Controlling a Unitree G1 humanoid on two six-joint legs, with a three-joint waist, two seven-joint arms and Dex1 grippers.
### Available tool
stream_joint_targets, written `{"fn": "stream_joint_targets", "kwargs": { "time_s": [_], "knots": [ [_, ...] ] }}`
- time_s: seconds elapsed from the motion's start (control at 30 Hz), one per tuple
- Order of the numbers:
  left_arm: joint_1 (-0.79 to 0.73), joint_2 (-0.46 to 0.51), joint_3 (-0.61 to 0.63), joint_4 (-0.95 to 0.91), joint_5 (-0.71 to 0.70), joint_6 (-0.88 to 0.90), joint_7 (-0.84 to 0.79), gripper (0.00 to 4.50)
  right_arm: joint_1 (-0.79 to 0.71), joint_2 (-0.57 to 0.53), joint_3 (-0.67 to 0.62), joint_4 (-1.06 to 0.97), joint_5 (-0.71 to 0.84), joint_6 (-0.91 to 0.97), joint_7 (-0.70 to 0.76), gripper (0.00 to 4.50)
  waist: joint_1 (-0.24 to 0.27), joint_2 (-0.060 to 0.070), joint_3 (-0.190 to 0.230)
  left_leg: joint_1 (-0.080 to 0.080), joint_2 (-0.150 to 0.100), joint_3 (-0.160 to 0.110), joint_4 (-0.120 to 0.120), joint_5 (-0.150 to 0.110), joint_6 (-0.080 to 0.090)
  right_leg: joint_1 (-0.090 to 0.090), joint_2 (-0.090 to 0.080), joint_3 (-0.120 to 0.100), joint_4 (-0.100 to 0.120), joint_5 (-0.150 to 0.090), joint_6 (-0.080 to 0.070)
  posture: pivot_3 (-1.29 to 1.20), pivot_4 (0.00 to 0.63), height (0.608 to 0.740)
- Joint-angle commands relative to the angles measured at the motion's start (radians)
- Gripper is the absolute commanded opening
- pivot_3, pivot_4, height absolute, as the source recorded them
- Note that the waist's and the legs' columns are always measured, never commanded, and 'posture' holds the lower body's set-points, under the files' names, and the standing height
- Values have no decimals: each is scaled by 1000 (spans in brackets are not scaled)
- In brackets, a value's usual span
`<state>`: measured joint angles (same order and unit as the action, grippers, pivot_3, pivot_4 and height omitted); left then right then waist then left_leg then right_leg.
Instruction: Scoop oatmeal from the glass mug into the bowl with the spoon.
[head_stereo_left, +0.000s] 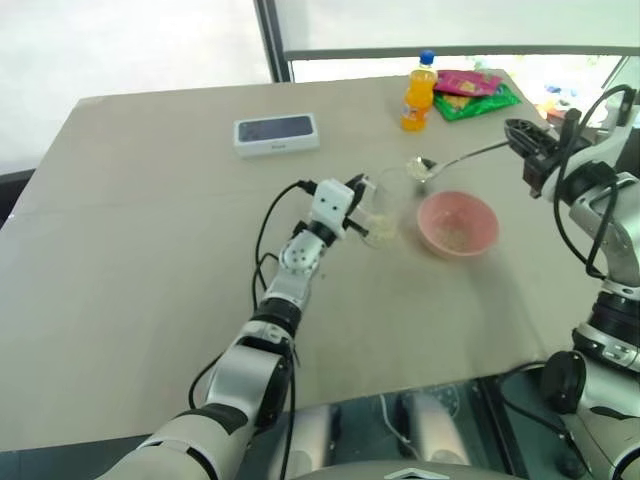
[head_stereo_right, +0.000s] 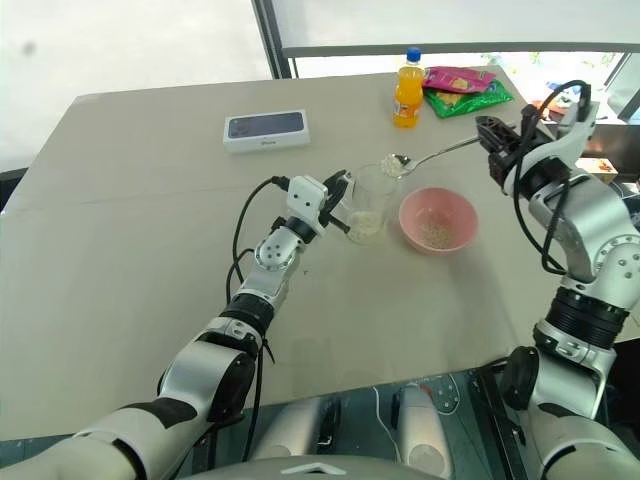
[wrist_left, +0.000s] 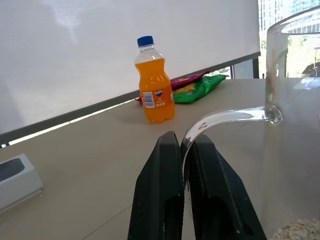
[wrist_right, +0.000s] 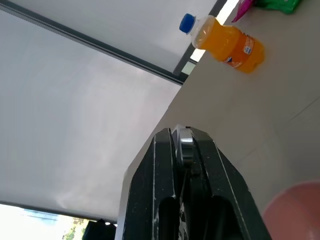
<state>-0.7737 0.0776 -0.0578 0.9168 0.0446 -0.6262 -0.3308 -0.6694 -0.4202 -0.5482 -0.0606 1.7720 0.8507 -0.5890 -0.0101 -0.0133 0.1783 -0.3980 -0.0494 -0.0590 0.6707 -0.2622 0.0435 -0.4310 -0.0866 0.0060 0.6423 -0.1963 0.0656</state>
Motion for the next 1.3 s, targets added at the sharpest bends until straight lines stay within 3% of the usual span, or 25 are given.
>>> {"fn": "stream_joint_targets", "kwargs": {
  "time_s": [0.03, 0.23, 0.37, 0.67, 0.83, 0.97, 1.13, 1.3],
  "knots": [
    [10, 1, -8, 12, 9, -8, -7, 62, 21, -57, -22, -28, 35, -34, 21, 0, 0, 0, 0, 0, 0, 0, 0, 0, 0, 0, 0, 0, 0, 0, 0, 0, 150, 740],
    [11, 4, 10, 8, -9, 7, -12, 62, 77, -134, -6, -15, 1, -33, 60, 0, 0, 0, 0, 0, 0, 1, 0, 0, 1, 0, 0, 1, 0, 0, 0, 0, 150, 740],
    [13, 10, 18, -1, -15, 13, -6, 62, 101, -202, 62, -28, -130, 3, 163, 0, -1, 0, 0, 0, 0, 1, 0, 0, 1, 0, 0, 1, 0, 0, 0, 0, 150, 740],
    [40, 20, 39, -61, -37, 32, 12, 62, 83, -375, 317, -145, -593, 7, 503, 0, -3, 0, 0, 0, 1, 2, 0, -1, 1, 0, 1, 2, -1, 0, 1, 0, 150, 740],
    [75, 22, 42, -116, -40, 50, 27, 62, 57, -497, 517, -303, -892, -103, 817, 0, -3, 0, 0, 0, 1, 1, 0, -1, 1, 0, 1, 2, -1, 0, 1, 0, 150, 740],
    [94, 19, 42, -154, -44, 59, 28, 62, 56, -548, 582, -324, -1061, -175, 961, 0, 0, 0, 0, 0, 0, 1, 1, -1, 1, 0, 1, 1, -2, 0, 1, 0, 150, 740],
    [101, 15, 42, -173, -41, 70, 37, 62, 34, -468, 489, -258, -1071, -160, 973, 0, 1, -1, 0, 0, 0, 1, 1, -1, 1, 0, 0, 1, -3, 1, 2, 0, 150, 740],
    [105, 13, 44, -182, -35, 79, 47, 62, -139, -242, 299, -183, -839, -35, 791, 0, -2, 0, 0, 0, 0, 1, 1, -1, 1, -1, 0, 2, -2, 1, 2, 0, 150, 740]
  ]
}}
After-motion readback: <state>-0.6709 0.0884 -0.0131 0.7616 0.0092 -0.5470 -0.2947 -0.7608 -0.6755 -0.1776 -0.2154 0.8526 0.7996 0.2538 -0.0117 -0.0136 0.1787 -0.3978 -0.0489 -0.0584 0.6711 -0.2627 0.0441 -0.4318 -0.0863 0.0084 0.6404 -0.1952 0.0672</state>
